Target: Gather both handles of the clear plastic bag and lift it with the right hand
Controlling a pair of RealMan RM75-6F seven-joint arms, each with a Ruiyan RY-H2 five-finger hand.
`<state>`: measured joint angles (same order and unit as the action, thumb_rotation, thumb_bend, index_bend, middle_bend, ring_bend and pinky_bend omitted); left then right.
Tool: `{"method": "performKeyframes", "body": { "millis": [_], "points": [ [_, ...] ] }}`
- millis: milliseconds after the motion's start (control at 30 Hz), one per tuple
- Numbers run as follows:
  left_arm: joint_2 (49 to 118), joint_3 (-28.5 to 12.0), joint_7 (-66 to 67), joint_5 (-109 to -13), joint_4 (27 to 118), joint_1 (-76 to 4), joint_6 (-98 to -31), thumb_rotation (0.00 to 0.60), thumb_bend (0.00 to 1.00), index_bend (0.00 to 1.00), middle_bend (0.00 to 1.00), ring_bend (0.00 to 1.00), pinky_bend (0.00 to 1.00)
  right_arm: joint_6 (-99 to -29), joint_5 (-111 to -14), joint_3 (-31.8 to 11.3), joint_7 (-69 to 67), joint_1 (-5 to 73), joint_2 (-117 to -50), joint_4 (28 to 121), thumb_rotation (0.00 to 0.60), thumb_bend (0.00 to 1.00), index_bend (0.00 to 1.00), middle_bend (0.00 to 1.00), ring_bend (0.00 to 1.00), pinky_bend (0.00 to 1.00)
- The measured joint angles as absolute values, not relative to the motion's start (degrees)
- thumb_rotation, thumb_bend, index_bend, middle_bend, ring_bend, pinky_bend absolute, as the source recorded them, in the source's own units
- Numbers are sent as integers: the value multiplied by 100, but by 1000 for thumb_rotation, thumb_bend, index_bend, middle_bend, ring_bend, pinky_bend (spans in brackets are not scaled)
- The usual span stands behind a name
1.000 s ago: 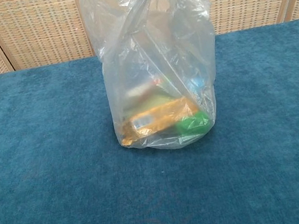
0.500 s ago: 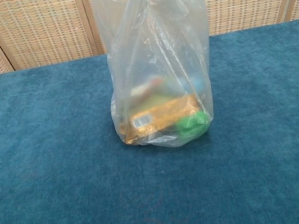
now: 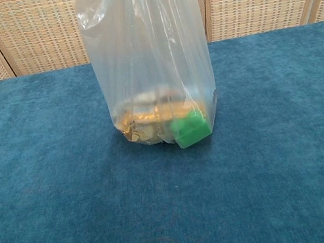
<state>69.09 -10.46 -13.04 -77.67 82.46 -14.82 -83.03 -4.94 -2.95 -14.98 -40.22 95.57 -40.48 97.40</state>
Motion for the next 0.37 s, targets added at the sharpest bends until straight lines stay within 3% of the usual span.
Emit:
{"method": "performKeyframes", "body": {
  "millis": [367],
  "points": [
    [6920, -1095, -1311, -7760, 8228, -1467, -8270, 600, 120, 0, 0, 0, 0, -849, -139, -1554, -4471, 9865, -3733, 9716, 600, 1000, 866, 841, 829, 1000]
  ]
}}
